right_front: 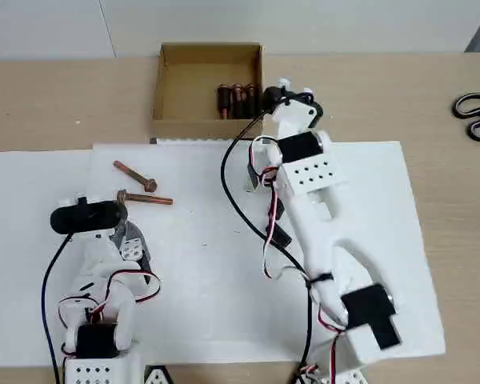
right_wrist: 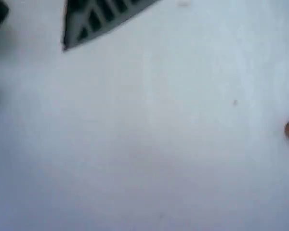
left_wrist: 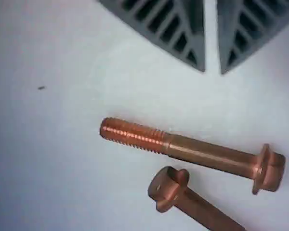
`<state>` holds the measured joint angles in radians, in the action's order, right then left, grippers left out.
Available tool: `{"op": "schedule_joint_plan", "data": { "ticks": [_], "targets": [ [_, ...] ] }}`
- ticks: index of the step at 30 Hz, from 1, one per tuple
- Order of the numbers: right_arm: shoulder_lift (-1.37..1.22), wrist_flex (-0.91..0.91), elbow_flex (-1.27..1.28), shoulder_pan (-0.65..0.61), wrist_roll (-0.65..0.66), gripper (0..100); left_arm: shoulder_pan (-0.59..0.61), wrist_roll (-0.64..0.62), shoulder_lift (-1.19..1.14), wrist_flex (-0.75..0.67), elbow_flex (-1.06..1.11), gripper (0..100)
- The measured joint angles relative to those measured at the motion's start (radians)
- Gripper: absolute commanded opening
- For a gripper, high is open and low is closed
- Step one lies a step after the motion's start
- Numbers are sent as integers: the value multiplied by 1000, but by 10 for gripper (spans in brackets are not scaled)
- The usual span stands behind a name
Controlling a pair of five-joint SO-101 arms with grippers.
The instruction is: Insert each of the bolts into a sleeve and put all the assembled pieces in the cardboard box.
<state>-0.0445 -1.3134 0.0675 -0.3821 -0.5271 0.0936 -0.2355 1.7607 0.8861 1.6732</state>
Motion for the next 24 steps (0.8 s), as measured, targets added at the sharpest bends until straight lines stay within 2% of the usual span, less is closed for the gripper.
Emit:
{"op": "schedule_joint_plan", "data": {
  "ticks": [5, 24],
  "targets": [
    [-83, 69, 3, 0, 0, 158, 6, 0, 0, 0, 0, 6],
    [-103, 75, 3, 35, 0, 158, 6, 0, 0, 0, 0, 6]
  ]
}}
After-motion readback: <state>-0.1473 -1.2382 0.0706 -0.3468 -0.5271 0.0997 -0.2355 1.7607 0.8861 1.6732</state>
